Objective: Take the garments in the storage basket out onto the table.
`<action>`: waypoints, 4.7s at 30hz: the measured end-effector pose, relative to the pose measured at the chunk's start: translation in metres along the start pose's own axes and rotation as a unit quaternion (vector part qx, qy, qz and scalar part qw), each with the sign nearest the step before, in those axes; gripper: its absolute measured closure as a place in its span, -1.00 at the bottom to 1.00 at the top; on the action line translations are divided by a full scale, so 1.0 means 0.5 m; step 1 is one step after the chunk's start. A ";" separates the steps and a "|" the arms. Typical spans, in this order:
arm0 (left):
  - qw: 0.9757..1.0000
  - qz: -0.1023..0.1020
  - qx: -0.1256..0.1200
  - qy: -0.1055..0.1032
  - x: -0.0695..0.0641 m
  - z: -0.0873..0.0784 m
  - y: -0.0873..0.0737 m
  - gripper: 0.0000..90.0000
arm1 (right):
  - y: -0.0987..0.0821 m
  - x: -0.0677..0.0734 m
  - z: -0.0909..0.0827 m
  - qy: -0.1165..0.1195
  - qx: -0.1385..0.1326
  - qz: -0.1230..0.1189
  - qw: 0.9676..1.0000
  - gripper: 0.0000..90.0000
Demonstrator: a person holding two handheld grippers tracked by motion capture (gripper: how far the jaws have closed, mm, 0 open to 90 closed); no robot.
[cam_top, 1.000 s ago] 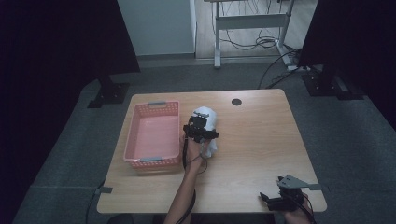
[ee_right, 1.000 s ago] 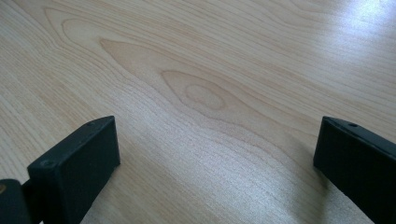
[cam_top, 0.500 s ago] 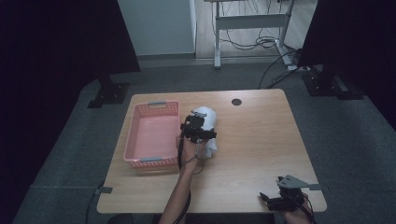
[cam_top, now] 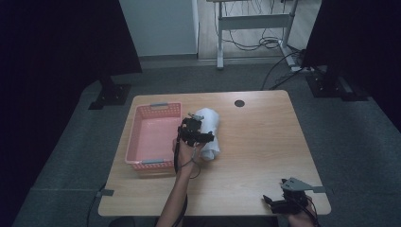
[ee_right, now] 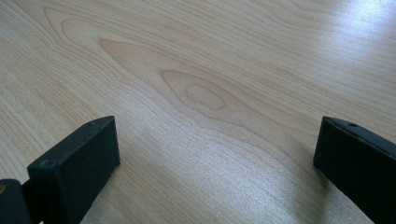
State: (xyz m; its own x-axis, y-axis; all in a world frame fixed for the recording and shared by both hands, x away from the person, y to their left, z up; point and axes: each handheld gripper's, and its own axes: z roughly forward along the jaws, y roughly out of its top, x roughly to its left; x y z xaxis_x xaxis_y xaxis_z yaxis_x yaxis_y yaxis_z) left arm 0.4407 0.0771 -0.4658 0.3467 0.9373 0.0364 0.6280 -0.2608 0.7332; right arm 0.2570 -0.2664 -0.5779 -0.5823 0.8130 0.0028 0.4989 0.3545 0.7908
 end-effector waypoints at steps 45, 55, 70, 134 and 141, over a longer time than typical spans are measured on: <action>0.999 -0.025 -0.018 -0.010 0.121 -0.083 -0.066 -0.75 | 0.000 0.000 0.000 -0.001 0.000 0.001 1.000 -1.00; 0.999 -0.033 -0.020 -0.007 0.149 -0.099 -0.084 -0.75 | 0.000 0.000 0.000 -0.001 0.000 0.001 1.000 -1.00; 0.999 -0.045 -0.026 0.001 0.188 -0.125 -0.112 -0.76 | 0.000 0.000 0.000 -0.001 0.000 0.001 1.000 -1.00; 0.996 -0.070 -0.051 0.018 0.326 -0.245 -0.293 -0.73 | 0.001 0.000 0.001 -0.003 0.000 0.002 1.000 -1.00; 0.995 -0.076 -0.056 0.027 0.336 -0.262 -0.308 -0.74 | 0.001 0.000 0.001 -0.003 0.000 0.002 1.000 -1.00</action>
State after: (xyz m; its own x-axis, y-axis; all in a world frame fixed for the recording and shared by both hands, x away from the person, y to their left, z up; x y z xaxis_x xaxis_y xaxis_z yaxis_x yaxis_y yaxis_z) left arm 0.3112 0.3052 -0.4836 0.2131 0.9759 -0.0465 0.5884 -0.0902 0.8035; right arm 0.2574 -0.2661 -0.5778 -0.5764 0.8171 0.0016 0.5012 0.3520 0.7905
